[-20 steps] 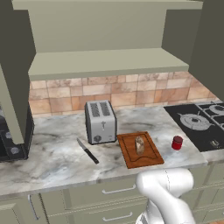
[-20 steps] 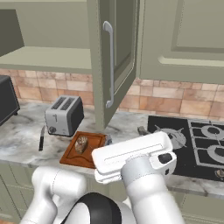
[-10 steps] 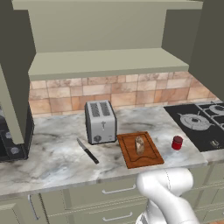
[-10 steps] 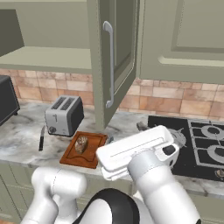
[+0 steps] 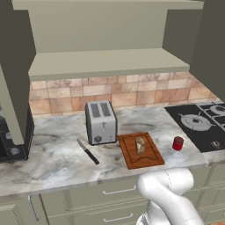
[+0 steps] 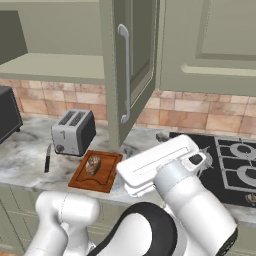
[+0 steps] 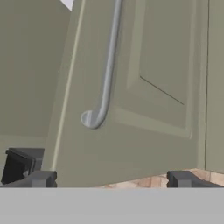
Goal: Pick the bread, place it on the cutting board, pick the jam, place it on the counter, and close the cabinet.
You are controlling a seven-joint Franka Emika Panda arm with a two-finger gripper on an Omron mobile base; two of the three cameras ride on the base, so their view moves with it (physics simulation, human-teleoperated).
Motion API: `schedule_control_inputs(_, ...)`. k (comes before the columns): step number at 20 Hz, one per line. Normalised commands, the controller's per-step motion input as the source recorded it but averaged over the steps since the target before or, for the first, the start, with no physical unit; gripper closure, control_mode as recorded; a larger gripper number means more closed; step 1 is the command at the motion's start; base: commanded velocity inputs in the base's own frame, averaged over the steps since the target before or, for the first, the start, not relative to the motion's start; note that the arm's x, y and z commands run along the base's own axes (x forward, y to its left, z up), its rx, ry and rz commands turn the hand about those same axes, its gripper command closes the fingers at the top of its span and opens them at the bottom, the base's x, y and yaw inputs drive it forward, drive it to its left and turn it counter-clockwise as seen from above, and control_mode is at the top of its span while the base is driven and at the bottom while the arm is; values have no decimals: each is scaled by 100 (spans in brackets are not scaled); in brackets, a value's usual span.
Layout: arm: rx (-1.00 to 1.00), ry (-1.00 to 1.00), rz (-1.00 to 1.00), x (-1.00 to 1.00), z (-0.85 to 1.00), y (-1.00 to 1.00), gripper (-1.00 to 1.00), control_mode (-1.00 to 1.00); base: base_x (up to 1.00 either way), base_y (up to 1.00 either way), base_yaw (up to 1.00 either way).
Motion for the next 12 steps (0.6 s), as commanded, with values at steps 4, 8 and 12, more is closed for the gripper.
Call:
schedule_control_inputs(4, 0, 0, 6, 21, 4, 0, -100, -100, 0, 0, 0)
schedule_control_inputs(8, 0, 0, 5, 28, 0, 0, -100, -100, 0, 0, 0)
schedule_control_inputs(12, 0, 0, 4, 24, 0, 0, -100, -100, 0, 0, 0)
